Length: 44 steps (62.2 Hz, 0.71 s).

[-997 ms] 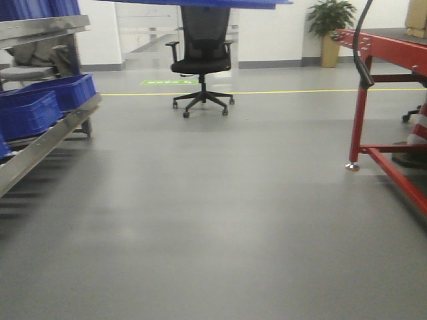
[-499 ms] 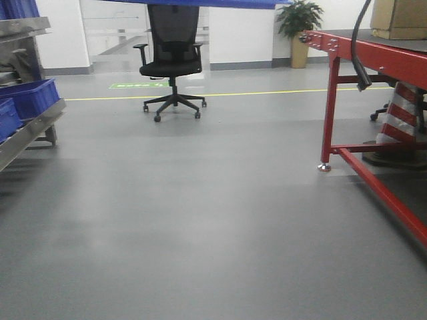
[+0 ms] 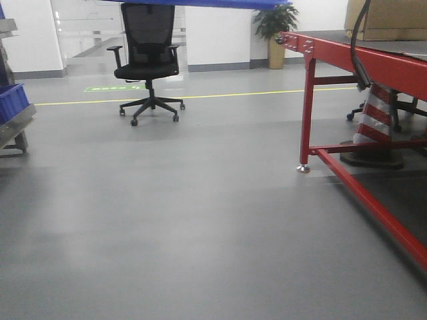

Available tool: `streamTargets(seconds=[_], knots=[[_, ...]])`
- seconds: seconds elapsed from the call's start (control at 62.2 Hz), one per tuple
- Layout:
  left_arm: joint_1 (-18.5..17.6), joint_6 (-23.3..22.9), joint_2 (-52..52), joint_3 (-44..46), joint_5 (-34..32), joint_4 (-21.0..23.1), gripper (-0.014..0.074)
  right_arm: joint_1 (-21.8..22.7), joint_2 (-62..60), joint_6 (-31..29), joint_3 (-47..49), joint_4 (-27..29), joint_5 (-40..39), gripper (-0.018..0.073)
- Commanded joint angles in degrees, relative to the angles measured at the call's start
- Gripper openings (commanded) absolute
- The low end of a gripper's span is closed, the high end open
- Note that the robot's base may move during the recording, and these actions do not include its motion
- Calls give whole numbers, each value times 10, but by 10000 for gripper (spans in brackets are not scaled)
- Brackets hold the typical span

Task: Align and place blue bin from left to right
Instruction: 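Drive across the floor past the black chair carrying the bin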

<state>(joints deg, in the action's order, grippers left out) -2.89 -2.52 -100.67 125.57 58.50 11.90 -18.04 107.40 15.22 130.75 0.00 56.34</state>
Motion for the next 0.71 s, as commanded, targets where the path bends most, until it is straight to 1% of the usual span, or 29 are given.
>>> streamTargets(seconds=[0.0,0.692], knots=[[-8,10,14,13,-55,45,-111,-8,-18,-24,6,32,-118,-153],[-8,10,14,13,-55,45,-111,-8,-18,-24,6,32,-118,-153]])
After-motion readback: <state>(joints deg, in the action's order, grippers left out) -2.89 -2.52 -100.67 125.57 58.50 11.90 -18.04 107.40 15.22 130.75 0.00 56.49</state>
